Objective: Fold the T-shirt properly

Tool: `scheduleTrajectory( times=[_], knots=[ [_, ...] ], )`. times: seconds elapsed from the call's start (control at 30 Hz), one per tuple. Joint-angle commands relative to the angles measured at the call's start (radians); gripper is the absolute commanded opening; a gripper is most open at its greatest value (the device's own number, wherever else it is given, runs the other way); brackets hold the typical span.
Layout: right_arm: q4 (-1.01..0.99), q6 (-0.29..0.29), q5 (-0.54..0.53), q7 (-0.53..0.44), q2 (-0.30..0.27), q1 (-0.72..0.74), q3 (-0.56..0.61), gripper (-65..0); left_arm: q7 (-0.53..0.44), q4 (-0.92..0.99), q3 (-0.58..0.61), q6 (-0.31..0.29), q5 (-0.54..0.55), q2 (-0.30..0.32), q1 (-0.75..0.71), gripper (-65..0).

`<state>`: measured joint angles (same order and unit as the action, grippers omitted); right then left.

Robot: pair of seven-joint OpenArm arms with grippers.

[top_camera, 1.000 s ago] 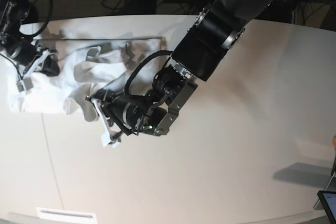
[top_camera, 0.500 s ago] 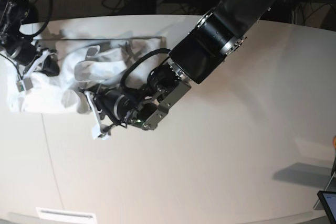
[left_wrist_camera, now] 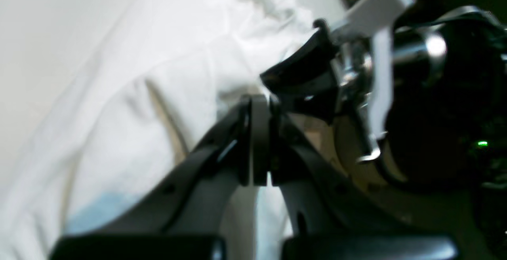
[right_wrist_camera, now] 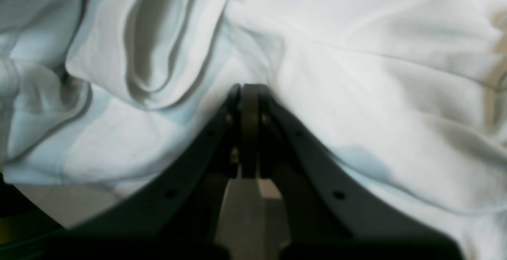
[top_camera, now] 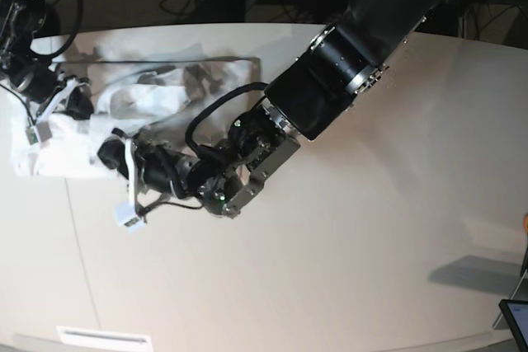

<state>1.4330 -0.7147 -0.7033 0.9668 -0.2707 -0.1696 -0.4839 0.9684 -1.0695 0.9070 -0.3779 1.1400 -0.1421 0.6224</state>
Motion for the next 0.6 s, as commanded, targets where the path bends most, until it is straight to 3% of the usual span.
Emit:
scheduleTrajectory(
  times=[0.0, 0.13, 0.2, 0.3, 0.37, 0.57],
  knots=[
    [-0.001, 0.017, 0.060, 0.042, -0.016, -0.003, -0.002, -65.0, -0.035, -0.058, -0.065, -0.014, 0.025, -0.015, 0.043, -63.8],
    [-0.001, 0.017, 0.060, 0.042, -0.016, -0.002, -0.002, -65.0, -0.010, -0.232, -0.211, 0.035, 0.025, 0.008, 0.044, -64.0],
    [-0.001, 0.017, 0.060, 0.042, -0.016, -0.002, -0.002, -65.0, 0.073, -0.329, -0.233, 0.115, 0.025, 0.046, 0.044, -64.0],
    [-0.001, 0.017, 0.060, 0.042, -0.016, -0.002, -0.002, -65.0, 0.218, -0.398, -0.230, 0.287, 0.025, 0.101, 0.011, -64.0],
    [-0.001, 0.017, 0.060, 0.042, -0.016, -0.002, -0.002, -65.0, 0.269, -0.410, -0.237, 0.357, 0.025, 0.126, -0.037, -64.0],
    [-0.001, 0.017, 0.060, 0.042, -0.014, 0.003, -0.002, -65.0, 0.286, -0.496, -0.230, 0.379, 0.033, 0.232, -0.146, -64.0]
  ],
)
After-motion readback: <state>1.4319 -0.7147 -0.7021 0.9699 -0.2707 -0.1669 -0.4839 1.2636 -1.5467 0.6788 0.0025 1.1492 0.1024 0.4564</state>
